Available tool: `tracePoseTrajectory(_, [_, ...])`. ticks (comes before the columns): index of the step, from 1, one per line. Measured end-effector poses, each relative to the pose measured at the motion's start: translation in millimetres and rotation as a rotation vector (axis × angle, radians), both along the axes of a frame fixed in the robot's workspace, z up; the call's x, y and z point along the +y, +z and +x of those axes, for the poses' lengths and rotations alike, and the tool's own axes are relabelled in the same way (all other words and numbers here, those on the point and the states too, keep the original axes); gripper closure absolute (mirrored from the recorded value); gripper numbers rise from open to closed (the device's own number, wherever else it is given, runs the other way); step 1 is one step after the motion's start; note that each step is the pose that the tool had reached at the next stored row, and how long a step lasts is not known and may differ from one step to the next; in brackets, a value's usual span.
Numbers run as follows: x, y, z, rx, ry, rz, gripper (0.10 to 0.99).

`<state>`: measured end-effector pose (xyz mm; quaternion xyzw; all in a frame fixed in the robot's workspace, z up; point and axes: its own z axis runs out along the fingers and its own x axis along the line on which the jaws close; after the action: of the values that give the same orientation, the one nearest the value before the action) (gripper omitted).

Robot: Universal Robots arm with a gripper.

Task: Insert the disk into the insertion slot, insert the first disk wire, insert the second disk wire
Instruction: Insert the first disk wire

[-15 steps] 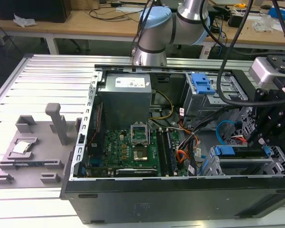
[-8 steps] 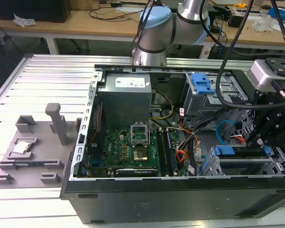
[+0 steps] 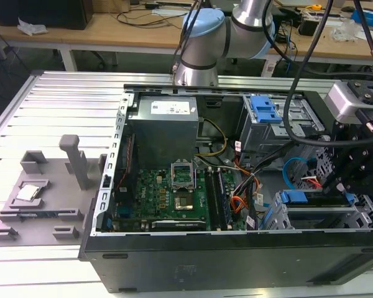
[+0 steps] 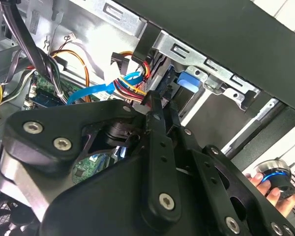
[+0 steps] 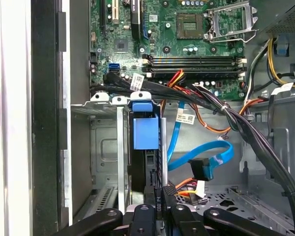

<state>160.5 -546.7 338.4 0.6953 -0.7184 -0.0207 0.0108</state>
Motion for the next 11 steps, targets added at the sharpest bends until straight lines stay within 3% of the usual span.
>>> tracePoseTrajectory(9, [-1.4,-5.1,2.3,0.0000,0.000,0.001,0.894])
tracePoseTrajectory(10, [-1.4,-4.8,2.3,0.0000,0.000,0.000,0.831])
tracePoseTrajectory(11, [-1.5,-4.5,2.3,0.0000,0.000,0.000,0.831])
